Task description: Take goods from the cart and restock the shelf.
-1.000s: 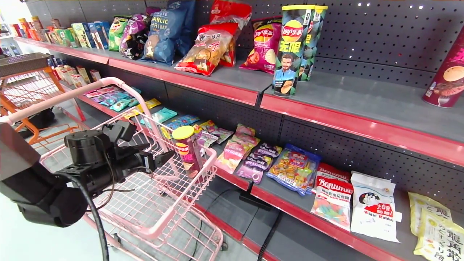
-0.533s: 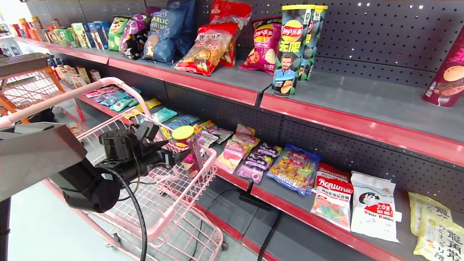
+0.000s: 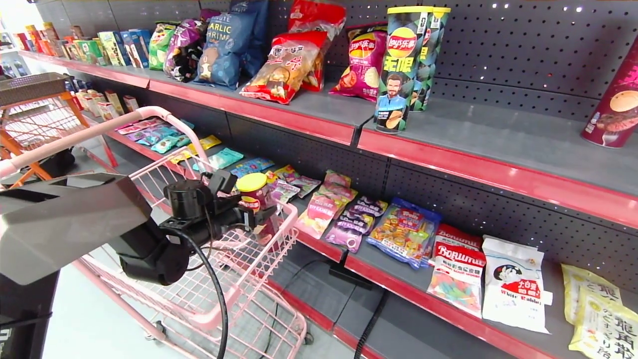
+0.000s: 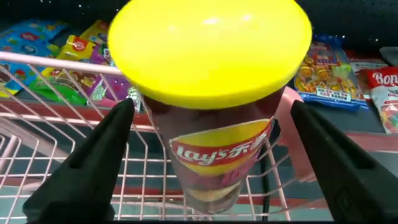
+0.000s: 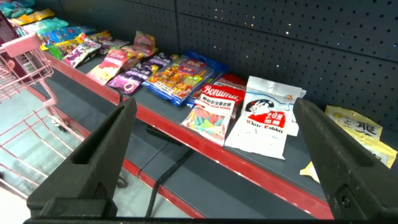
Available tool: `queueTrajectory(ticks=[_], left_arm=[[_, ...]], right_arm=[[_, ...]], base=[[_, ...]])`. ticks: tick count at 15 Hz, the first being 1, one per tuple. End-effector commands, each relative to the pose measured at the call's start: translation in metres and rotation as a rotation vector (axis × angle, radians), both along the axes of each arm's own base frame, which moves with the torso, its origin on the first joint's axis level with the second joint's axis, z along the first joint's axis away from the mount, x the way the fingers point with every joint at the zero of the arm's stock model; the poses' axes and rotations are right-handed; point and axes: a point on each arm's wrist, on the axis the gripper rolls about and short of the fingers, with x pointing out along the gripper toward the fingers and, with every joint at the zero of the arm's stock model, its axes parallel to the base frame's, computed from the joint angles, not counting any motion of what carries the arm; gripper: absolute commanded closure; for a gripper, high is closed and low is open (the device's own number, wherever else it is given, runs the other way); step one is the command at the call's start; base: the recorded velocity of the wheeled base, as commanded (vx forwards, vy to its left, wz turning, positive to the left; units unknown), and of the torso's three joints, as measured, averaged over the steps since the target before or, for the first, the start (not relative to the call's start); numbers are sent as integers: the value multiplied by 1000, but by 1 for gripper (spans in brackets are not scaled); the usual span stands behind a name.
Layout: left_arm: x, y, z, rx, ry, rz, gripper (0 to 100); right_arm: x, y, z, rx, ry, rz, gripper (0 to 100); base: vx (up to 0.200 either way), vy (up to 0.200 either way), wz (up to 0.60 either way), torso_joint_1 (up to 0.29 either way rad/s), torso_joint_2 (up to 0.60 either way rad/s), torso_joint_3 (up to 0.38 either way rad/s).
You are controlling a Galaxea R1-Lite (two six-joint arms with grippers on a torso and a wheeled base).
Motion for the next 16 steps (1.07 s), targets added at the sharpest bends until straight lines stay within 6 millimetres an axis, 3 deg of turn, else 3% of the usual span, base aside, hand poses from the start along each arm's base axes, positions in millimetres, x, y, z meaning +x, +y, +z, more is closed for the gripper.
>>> queueTrajectory(ticks=[1, 5, 6, 9, 11, 13, 16], left_arm=[[4, -2, -4, -2, 0, -2, 0], [11, -7, -5, -4, -14, -10, 0], [10, -8, -6, -2, -10, -7, 100], [9, -11, -2, 10, -20, 51, 100], [7, -8, 11, 0, -41, 68, 100], [-2, -2, 36, -1, -38, 81, 100], [-47, 17, 89, 7, -7, 105, 100]], right_arm=[[0, 0, 0, 0, 1, 0, 0], [0, 0, 0, 0, 1, 0, 0], [0, 0, 0, 0, 1, 0, 0], [0, 0, 0, 0, 1, 0, 0], [0, 0, 0, 0, 1, 0, 0], [0, 0, 0, 0, 1, 0, 0], [0, 0, 0, 1, 1, 0, 0]], base=[[0, 0, 0, 0, 0, 0], [0, 0, 0, 0, 0, 0], [0, 0, 0, 0, 0, 0], [0, 0, 0, 0, 0, 0], [0, 0, 0, 0, 0, 0], [0, 0, 0, 0, 0, 0], [0, 0, 0, 0, 0, 0]])
